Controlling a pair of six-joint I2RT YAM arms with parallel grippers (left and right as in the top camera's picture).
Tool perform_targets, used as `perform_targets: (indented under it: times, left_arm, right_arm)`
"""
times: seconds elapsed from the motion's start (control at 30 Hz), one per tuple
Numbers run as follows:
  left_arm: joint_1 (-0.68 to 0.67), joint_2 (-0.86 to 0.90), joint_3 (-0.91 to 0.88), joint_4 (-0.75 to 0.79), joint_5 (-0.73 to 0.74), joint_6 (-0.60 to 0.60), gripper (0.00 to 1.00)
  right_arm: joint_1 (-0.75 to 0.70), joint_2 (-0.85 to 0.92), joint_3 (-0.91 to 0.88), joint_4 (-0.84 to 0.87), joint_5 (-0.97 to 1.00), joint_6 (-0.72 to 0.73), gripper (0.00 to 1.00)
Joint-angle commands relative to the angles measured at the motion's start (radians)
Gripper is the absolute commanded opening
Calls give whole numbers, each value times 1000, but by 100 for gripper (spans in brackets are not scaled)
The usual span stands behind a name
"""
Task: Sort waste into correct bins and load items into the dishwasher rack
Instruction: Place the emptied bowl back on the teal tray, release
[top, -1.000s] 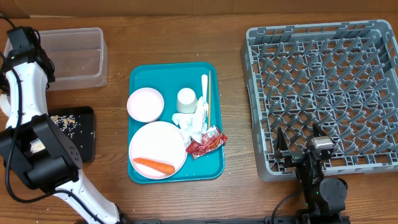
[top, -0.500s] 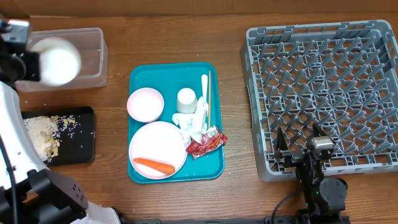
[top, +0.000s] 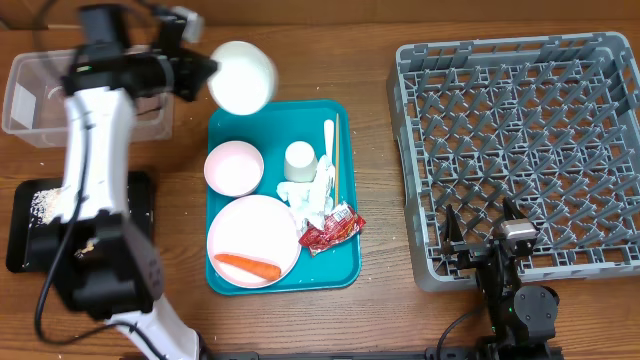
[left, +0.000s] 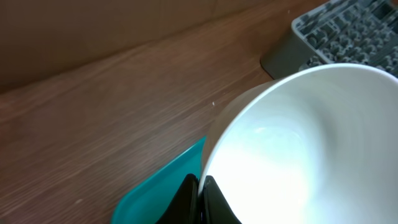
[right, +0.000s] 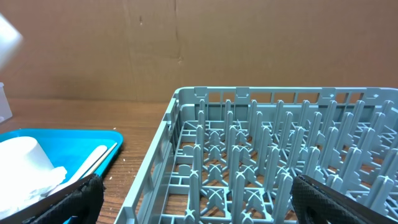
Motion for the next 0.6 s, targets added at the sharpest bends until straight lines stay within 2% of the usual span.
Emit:
perform_targets:
  times: [0.0,0.2,0.37,0.57]
  left_arm:
    - [-92,87,0,66,-169,-159,4]
    - [-177,169,0,145,-405,-318,4]
    - [-201,191,0,79,-562,-438,4]
    - [-200,191,0,-40,-586,-550,4]
  right_arm:
    - [-1,-7,-10,5,-6,-1,100]
    - [-1,-7,-10,5,-6,-1,100]
    - [-1,-7,-10,5,-6,-1,100]
    - [-1,-7,-10,6,-6,-1,100]
